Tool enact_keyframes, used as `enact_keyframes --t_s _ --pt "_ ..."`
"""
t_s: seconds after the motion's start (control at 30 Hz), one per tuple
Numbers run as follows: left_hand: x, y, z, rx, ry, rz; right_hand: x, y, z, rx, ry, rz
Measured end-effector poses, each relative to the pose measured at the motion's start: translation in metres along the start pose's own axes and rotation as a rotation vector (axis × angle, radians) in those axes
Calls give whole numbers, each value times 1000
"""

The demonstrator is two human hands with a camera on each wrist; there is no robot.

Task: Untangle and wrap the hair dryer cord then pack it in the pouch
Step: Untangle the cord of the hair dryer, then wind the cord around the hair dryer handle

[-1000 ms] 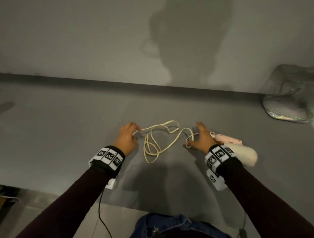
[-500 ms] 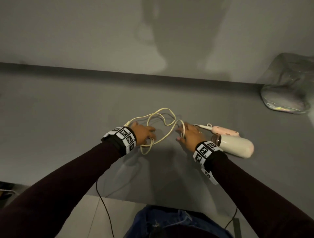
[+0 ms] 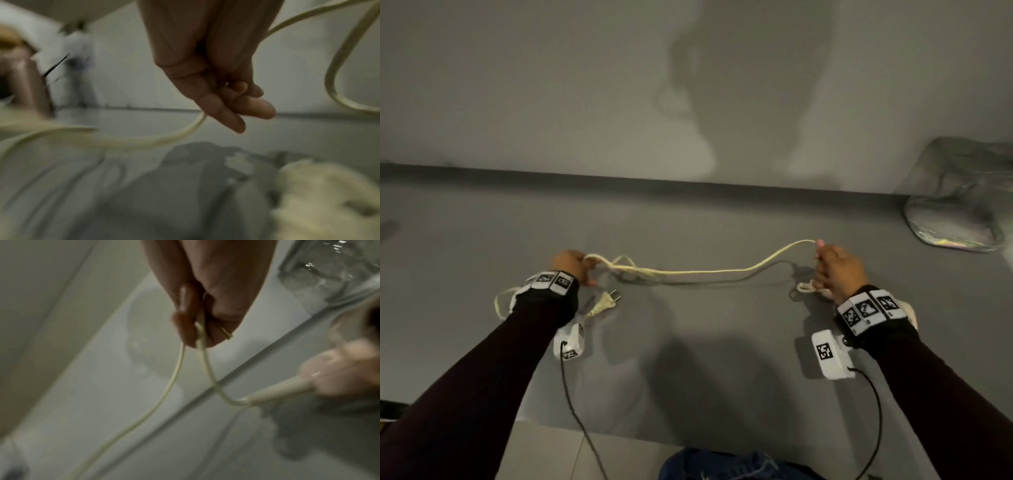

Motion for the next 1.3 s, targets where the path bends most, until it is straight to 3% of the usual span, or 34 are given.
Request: enact_keyframes --t_s 0.1,0.23,0.3,0.37,0.43,0.5,0.57,0.67,0.83,0.97,1.1,1.2,1.27,1.3 --pt "-7 -3 2 -31 -2 -499 -20 -12 1 -147 -30 -287" --pt "8 -13 17 -181 -84 -587 -51 -32 20 -366 98 -246" --pt "33 -15 30 -110 -188 -673 -61 -41 33 -443 153 -159" --pt "68 -17 58 -15 -360 -540 -71 -46 44 -505 177 -125" --pt "105 -31 98 -9 -632 -268 -81 -49 52 -553 176 -139" --pt "140 -52 152 -125 -901 -95 -90 -50 57 -588 192 -136" --pt "170 -79 192 -310 -1035 -42 -99 -48 59 -629 217 -116" --pt "198 -91 217 -555 -1016 144 -107 -33 57 -593 213 -132" --pt "232 -67 227 -594 -1023 235 -92 -8 66 -611 165 -76" --pt "241 -89 216 -556 -972 166 -89 2 61 -523 141 -337" --pt "185 -141 190 -584 -876 65 -88 31 36 -251 102 -727" --pt "125 -154 176 -585 -745 6 -74 51 27 -163 86 -944" --pt "103 -144 172 -510 -793 -123 -66 53 28 -173 45 -923" --pt "99 -139 173 -456 -894 -263 -65 50 30 -192 35 -891"
Point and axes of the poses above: each hand's wrist, its own z-axis away from the middle knuckle, its own y-axis out of the back of the hand, x = y × z, the point moved 2 cm from there along -z, towards the middle knuckle, and after that the axes turned 11 degrees about y, right-handed, at the moved point
